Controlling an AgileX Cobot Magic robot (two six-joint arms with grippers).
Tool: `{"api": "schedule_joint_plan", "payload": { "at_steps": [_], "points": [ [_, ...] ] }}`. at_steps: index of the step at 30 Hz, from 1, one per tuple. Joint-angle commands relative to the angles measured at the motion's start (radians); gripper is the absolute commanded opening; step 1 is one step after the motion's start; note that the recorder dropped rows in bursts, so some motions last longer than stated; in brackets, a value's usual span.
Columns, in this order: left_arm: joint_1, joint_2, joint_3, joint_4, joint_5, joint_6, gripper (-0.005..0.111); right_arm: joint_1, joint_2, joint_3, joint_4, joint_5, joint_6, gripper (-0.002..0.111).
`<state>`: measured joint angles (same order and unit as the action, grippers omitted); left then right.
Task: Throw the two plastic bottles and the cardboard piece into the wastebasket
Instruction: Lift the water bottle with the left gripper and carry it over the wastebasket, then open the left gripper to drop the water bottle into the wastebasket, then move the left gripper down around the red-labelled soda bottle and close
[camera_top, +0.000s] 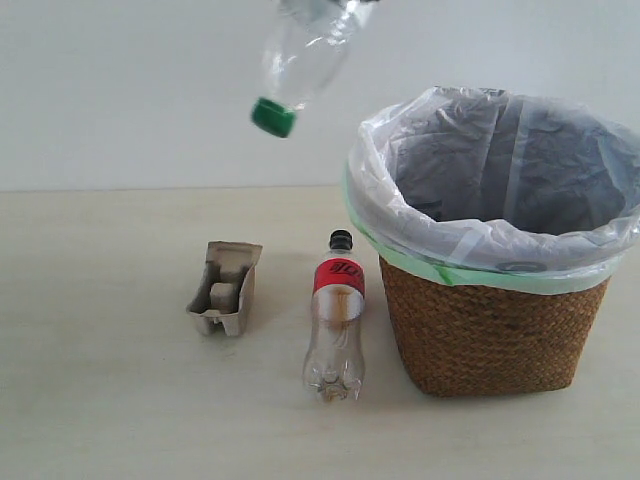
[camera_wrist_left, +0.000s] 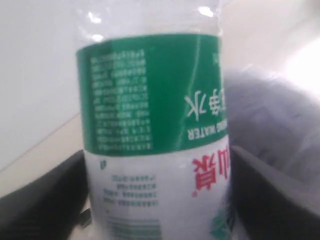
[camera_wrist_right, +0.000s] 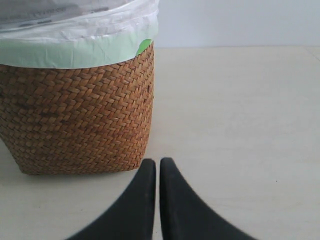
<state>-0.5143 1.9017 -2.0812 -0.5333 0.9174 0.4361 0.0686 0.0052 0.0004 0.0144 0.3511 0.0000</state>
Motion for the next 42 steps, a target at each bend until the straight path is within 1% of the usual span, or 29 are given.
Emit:
{"api": "schedule_joint_plan", "payload": {
  "at_steps": [1,3,6,9,12,17,19,21,24,29,32,35,36,37,39,41,42],
  "points": [
    [-0.022,-0.01,-0.019,-0.301,0.013,0.225,0.107,-0.005,-0.005,0.0,-0.002,-0.009,0.0,0.0],
    [-0.037,-0.008,-0.019,-0.27,0.006,0.23,0.101,-0.005,-0.005,0.0,-0.002,-0.009,0.0,0.0],
    [-0.043,-0.003,-0.019,-0.134,-0.013,0.135,0.096,-0.005,-0.005,0.0,-0.002,-0.009,0.0,0.0],
    [-0.043,0.006,-0.019,-0.045,0.008,0.06,0.096,-0.005,-0.005,0.0,-0.002,-0.009,0.0,0.0],
    [-0.043,0.008,-0.019,0.0,0.046,0.054,0.096,-0.005,-0.005,0.0,-0.002,-0.009,0.0,0.0],
    [-0.043,0.008,-0.019,0.008,0.087,0.054,0.096,-0.005,-0.005,0.0,-0.002,-0.009,0.0,0.0],
    [-0.043,0.008,-0.019,0.038,0.107,0.054,0.096,-0.005,-0.005,0.0,-0.002,-0.009,0.0,0.0],
    [-0.043,0.008,-0.019,0.103,0.137,0.041,0.096,-0.005,-0.005,0.0,-0.002,-0.009,0.0,0.0],
    [-0.04,0.008,-0.001,0.201,0.187,-0.021,0.096,-0.005,-0.005,0.0,-0.002,-0.009,0.0,0.0],
    [-0.009,0.008,0.072,0.271,0.278,-0.104,0.096,-0.005,-0.005,0.0,-0.002,-0.009,0.0,0.0],
    [0.035,0.008,0.116,0.28,0.303,-0.141,0.096,-0.005,-0.005,0.0,-0.002,-0.009,0.0,0.0],
    [0.1,0.008,0.139,0.263,0.304,-0.192,0.096,-0.005,-0.005,0.0,-0.002,-0.009,0.0,0.0],
    [0.137,0.008,0.159,0.204,0.304,-0.205,0.096,-0.005,-0.005,0.0,-0.002,-0.009,0.0,0.0],
    [0.161,0.008,0.199,0.14,0.304,-0.205,0.096,-0.005,-0.005,0.0,-0.002,-0.009,0.0,0.0],
    [0.164,0.008,0.26,0.129,0.304,-0.205,0.096,-0.005,-0.005,0.0,-0.002,-0.009,0.0,0.0],
    [0.149,0.008,0.334,0.129,0.304,-0.182,0.096,-0.005,-0.005,0.0,-0.002,-0.009,0.0,0.0],
    [0.129,0.008,0.407,0.129,0.264,-0.168,0.096,-0.005,-0.005,0.0,-0.002,-0.009,0.0,0.0]
  ]
}}
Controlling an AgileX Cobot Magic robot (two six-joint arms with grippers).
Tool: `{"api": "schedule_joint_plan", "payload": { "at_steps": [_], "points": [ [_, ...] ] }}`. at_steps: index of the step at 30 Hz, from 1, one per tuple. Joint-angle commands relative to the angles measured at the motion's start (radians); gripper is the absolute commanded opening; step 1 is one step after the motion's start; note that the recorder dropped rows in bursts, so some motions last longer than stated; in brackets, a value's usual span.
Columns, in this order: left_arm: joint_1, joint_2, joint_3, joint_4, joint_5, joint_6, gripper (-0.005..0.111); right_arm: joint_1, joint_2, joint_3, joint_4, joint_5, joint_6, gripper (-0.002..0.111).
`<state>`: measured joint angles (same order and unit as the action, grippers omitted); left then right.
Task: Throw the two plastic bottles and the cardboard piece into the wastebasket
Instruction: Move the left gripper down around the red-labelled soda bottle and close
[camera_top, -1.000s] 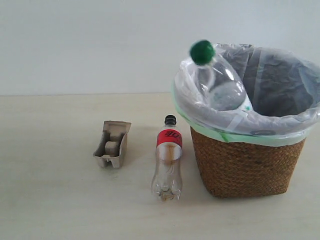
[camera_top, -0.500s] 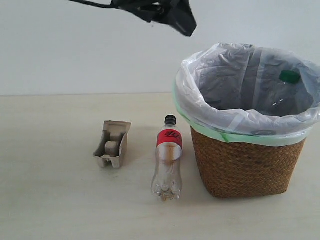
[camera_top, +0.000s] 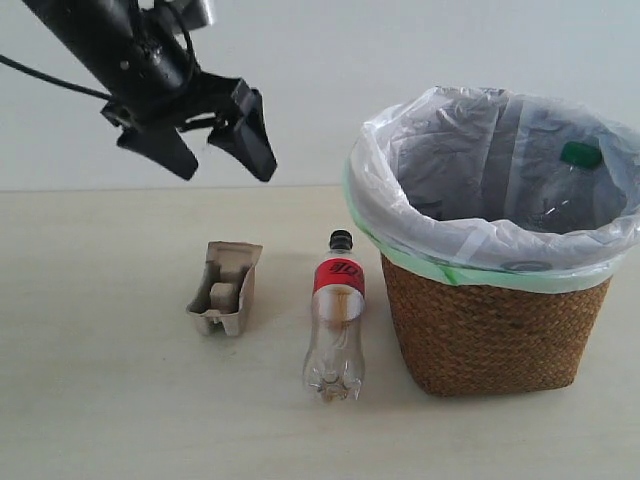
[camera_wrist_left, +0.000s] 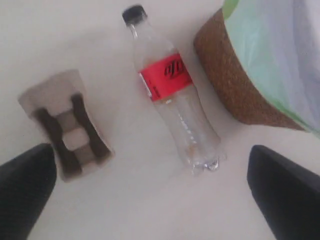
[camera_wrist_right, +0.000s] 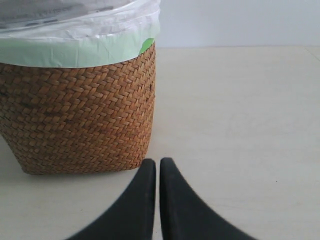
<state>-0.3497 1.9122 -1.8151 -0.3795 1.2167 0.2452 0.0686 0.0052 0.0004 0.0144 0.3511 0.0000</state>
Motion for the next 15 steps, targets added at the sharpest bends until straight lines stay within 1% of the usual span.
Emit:
{"api": "schedule_joint_plan", "payload": {
  "at_steps": [1,6,9,11,15],
  "points": [
    [-0.053,-0.002,0.19,-0.029,-0.1,0.022,0.096,-0.005,-0.005,0.0,-0.002,-0.009,0.0,0.0],
    [-0.112,-0.002,0.335,-0.037,-0.327,0.025,0.096,-0.005,-0.005,0.0,-0.002,-0.009,0.0,0.0],
    [-0.142,-0.002,0.374,-0.049,-0.4,0.054,0.096,-0.005,-0.005,0.0,-0.002,-0.009,0.0,0.0],
    [-0.176,-0.002,0.402,-0.051,-0.457,0.054,0.096,-0.005,-0.005,0.0,-0.002,-0.009,0.0,0.0],
    [-0.218,0.002,0.433,-0.084,-0.498,0.049,0.096,-0.005,-0.005,0.0,-0.002,-0.009,0.0,0.0]
  ]
}}
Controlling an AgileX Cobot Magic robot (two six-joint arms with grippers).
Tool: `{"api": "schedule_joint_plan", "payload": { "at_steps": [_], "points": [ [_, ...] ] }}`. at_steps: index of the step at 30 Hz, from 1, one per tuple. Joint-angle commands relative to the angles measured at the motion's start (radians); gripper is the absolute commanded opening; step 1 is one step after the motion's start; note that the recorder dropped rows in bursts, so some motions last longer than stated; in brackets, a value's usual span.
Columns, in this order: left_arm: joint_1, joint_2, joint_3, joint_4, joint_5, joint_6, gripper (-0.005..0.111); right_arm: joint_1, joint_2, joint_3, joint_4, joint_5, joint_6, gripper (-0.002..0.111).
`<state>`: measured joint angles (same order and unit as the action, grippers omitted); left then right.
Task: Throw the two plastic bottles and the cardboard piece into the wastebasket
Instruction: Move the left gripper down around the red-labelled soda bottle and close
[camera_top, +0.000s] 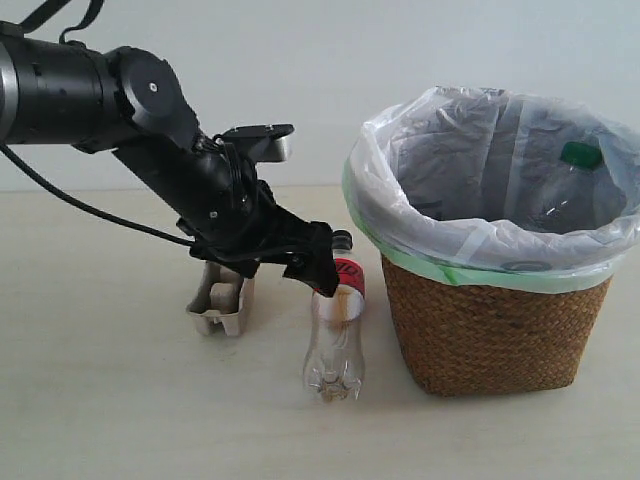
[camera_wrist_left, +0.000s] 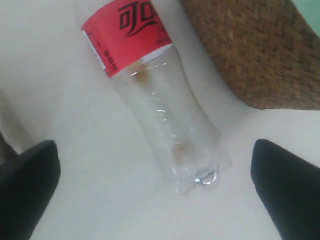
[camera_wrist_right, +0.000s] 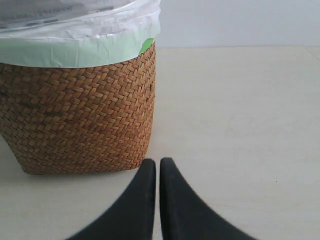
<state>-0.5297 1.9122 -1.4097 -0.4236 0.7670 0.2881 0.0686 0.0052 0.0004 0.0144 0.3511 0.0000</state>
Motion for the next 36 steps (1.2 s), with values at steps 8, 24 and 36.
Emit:
{"api": "schedule_joint_plan", "payload": {
  "at_steps": [8,24,36],
  "points": [
    [-0.063,0.09,0.039,-0.093,-0.087,0.004,0.096,-0.005,-0.005,0.0,-0.002,-0.009,0.0,0.0],
    [-0.065,0.217,0.039,-0.227,-0.199,0.085,0.096,-0.005,-0.005,0.0,-0.002,-0.009,0.0,0.0],
    [-0.059,0.22,0.039,-0.251,-0.222,-0.013,0.004,-0.005,-0.005,0.0,-0.002,-0.009,0.0,0.0]
  ]
}}
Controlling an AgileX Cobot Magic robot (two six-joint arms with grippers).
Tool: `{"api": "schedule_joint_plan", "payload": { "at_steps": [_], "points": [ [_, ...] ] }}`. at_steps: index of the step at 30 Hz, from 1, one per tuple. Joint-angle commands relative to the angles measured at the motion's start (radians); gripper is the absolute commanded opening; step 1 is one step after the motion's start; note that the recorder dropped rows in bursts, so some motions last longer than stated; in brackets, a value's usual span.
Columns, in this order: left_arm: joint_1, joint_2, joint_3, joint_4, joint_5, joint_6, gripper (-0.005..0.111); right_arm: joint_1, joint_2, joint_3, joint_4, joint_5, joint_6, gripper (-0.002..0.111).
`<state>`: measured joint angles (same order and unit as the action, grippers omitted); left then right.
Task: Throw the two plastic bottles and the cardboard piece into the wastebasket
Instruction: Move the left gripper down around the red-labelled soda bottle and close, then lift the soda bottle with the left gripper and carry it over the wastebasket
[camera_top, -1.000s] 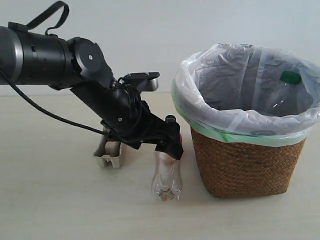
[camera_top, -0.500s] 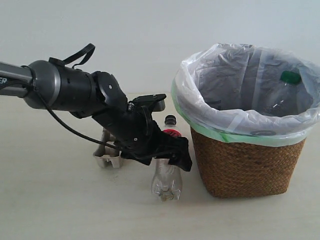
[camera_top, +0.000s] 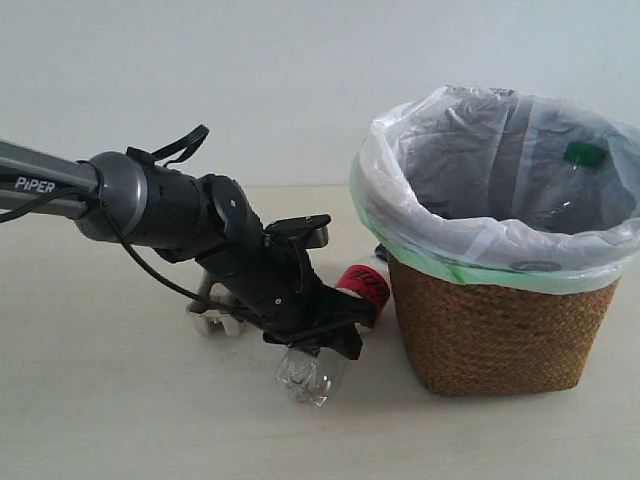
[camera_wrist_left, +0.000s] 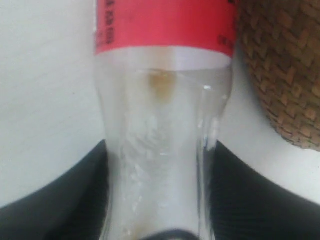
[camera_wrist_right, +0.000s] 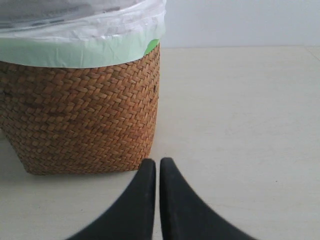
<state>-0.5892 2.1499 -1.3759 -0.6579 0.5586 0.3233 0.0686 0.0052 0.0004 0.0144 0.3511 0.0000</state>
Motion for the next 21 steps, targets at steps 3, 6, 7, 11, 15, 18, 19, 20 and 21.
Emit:
{"api": "schedule_joint_plan", "payload": {
  "at_steps": [3,6,7,11,15,18,19,20,21],
  "points": [
    [0.012,-0.081,0.005,-0.01,-0.016,-0.062,0.004,-0.005,-0.005,0.0,-0.002,-0.009,0.0,0.0],
    [0.05,-0.138,0.005,-0.01,-0.017,-0.062,0.004,-0.005,-0.005,0.0,-0.002,-0.009,0.0,0.0],
    [0.078,-0.174,0.005,-0.01,-0.012,-0.062,0.004,-0.005,-0.005,0.0,-0.002,-0.009,0.0,0.0],
    [0.167,-0.268,0.005,0.017,-0.01,-0.062,0.004,-0.005,-0.005,0.0,-0.002,-0.009,0.0,0.0],
    [0.241,-0.335,-0.029,0.123,-0.016,-0.128,0.004,-0.005,-0.005,0.0,-0.002,-0.009,0.0,0.0],
    [0.267,-0.378,-0.109,0.365,0.029,-0.295,0.004,-0.005,-0.005,0.0,-0.002,-0.009,0.0,0.0],
    [0.267,-0.388,-0.14,0.458,0.051,-0.358,0.004,-0.005,-0.005,0.0,-0.002,-0.009,0.0,0.0],
    [0.267,-0.397,-0.181,0.58,0.084,-0.439,0.004,-0.005,-0.005,0.0,-0.002,-0.009,0.0,0.0],
    [0.265,-0.403,-0.223,0.695,0.124,-0.513,0.004,-0.005,-0.005,0.0,-0.002,-0.009,0.0,0.0]
  ]
}}
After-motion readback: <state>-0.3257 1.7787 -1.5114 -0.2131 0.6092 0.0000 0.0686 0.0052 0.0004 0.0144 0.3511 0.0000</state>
